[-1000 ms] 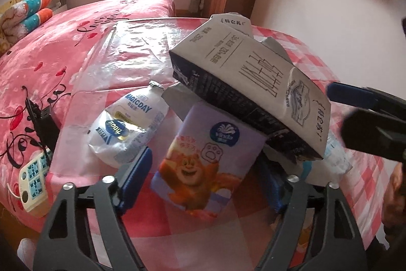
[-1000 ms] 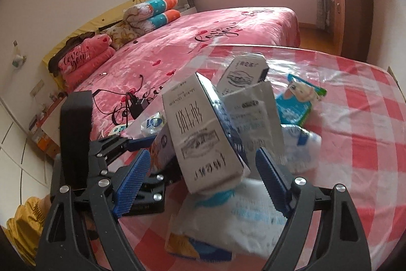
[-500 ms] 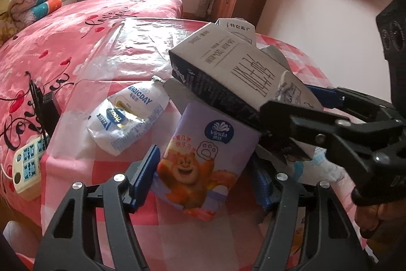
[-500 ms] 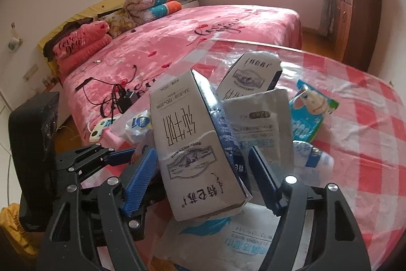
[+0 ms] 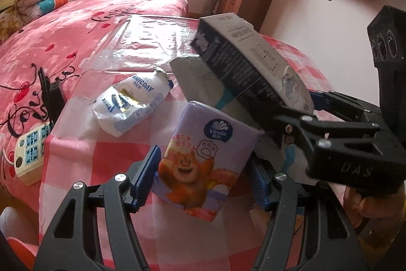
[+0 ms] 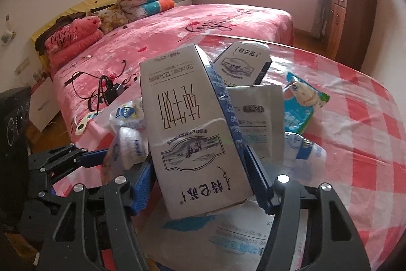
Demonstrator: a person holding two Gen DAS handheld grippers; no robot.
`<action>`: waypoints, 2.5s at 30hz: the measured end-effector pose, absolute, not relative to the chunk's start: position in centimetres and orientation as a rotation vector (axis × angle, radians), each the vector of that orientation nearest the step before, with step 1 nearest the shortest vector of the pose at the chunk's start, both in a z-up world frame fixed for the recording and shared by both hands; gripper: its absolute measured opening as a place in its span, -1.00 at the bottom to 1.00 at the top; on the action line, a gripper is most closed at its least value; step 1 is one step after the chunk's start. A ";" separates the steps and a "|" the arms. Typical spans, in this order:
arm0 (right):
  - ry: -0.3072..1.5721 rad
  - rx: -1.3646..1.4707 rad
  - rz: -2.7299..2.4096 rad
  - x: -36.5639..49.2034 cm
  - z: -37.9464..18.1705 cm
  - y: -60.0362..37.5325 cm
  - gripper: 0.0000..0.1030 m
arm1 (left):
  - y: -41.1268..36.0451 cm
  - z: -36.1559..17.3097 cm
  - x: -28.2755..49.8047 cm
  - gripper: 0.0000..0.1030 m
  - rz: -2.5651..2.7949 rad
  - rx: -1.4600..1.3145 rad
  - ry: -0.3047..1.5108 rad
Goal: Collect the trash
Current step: 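Grasp the bear-print tissue pack with the left tool while the right tool grasps the white milk carton, then carry both held items over the orange bucket and open both tools to drop them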
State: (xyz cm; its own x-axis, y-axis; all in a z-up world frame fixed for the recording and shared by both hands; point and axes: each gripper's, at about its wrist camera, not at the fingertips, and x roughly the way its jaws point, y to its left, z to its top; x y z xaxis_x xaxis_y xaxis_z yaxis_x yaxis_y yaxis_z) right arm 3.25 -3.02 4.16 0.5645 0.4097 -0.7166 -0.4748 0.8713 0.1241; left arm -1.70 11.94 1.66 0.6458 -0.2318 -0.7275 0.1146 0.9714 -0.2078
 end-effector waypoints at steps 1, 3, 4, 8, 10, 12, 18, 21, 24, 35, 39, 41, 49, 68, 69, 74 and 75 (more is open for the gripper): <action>0.818 -0.089 0.514 3.2 4.2 -3.1 0.27 | 12.0 1.7 -1.9 0.28 -0.195 -0.148 0.847; 0.814 -0.094 0.501 2.9 4.1 -3.3 0.25 | 12.0 1.7 -2.3 0.28 -0.193 -0.147 0.846; 0.810 -0.093 0.494 2.7 4.1 -3.4 0.24 | 12.0 1.8 -2.5 0.28 -0.190 -0.147 0.845; 0.800 -0.093 0.483 2.0 4.4 -3.7 0.24 | 12.1 2.0 -3.1 0.28 -0.181 -0.154 0.843; 0.791 -0.101 0.475 1.5 4.6 -3.7 0.23 | 12.2 2.2 -3.5 0.28 -0.174 -0.156 0.839; 0.784 -0.106 0.471 1.0 4.9 -3.6 0.23 | 12.4 2.7 -4.0 0.28 -0.170 -0.158 0.831; 0.752 -0.115 0.472 -0.7 6.2 -3.7 0.22 | 13.2 4.1 -5.8 0.28 -0.150 -0.163 0.800; 0.734 -0.121 0.478 -1.7 7.0 -3.6 0.22 | 13.6 4.9 -6.9 0.28 -0.139 -0.161 0.782; 0.722 -0.124 0.485 -2.5 7.6 -3.1 0.22 | 14.4 5.5 -8.1 0.28 -0.124 -0.169 0.766; 0.698 -0.151 0.586 -6.1 9.1 0.7 0.22 | 18.4 7.4 -13.1 0.28 -0.033 -0.191 0.727; 0.705 -0.156 0.643 -7.3 9.3 2.9 0.22 | 20.5 7.5 -15.1 0.28 0.018 -0.209 0.718; 0.710 -0.161 0.671 -7.9 9.2 3.9 0.22 | 21.9 7.4 -16.3 0.28 0.052 -0.220 0.714; 0.762 -0.202 0.842 -11.4 8.3 10.2 0.22 | 27.2 6.8 -21.4 0.28 0.203 -0.282 0.712; 0.846 -0.472 1.098 -18.5 3.0 23.6 0.31 | 37.8 0.9 -29.4 0.29 0.527 -0.497 0.758; 0.858 -0.480 1.099 -18.4 2.4 24.1 0.38 | 37.9 0.5 -29.4 0.30 0.522 -0.510 0.763; 0.872 -0.419 1.076 -17.5 2.2 23.0 0.68 | 38.0 -0.7 -29.3 0.53 0.538 -0.509 0.760; 0.860 -0.398 1.058 -17.1 2.6 22.4 0.73 | 37.9 -0.8 -29.1 0.54 0.535 -0.499 0.753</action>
